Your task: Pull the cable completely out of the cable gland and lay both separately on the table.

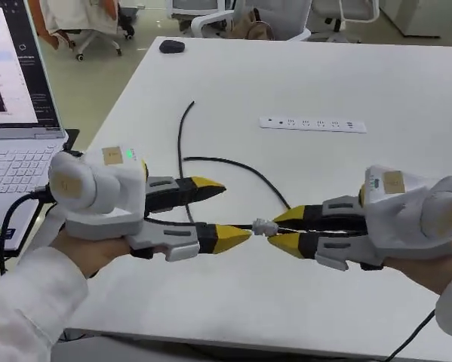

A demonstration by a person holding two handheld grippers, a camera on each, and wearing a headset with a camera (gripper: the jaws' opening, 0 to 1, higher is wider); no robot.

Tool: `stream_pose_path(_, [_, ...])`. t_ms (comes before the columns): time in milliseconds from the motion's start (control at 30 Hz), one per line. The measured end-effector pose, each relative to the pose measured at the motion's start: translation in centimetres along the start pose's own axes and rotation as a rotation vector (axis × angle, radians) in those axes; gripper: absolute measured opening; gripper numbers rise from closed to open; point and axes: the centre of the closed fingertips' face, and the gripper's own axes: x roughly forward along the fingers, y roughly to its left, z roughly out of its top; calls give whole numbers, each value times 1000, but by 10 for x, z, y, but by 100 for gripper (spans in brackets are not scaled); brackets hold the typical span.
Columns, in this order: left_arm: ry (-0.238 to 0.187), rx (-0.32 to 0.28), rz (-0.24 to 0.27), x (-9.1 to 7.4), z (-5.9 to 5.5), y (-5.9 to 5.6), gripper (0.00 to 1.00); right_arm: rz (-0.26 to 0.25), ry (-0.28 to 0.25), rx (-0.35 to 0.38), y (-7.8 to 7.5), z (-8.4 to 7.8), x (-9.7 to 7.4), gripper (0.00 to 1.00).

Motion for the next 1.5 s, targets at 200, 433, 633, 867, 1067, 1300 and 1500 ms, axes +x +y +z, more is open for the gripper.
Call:
stream_pose_path(200, [-21,-20,-132,9,4,-21,35,13,-76,-21,6,19,-15,11])
stream_pose_path(433, [-112,-72,-222,14,20,-44,24,59,-138,-38,18,36,-27,11])
stream_pose_path(633, [-124,-104,-246,12,25,-50,17,66,-174,-43,22,42,-32,11])
stream_pose_path(867, [-167,-148,-251,4,32,-52,16,95,-233,-14,22,53,-34,13])
stream_pose_path(1067, [-169,-125,-203,-8,32,-43,16,138,-306,129,18,65,-39,14])
stream_pose_path(1300, [-176,-75,-182,-23,39,-40,16,185,-328,265,19,72,-31,25])
stream_pose_path(1500, [-174,-45,-167,-33,42,-40,16,218,-353,317,28,90,-20,27])
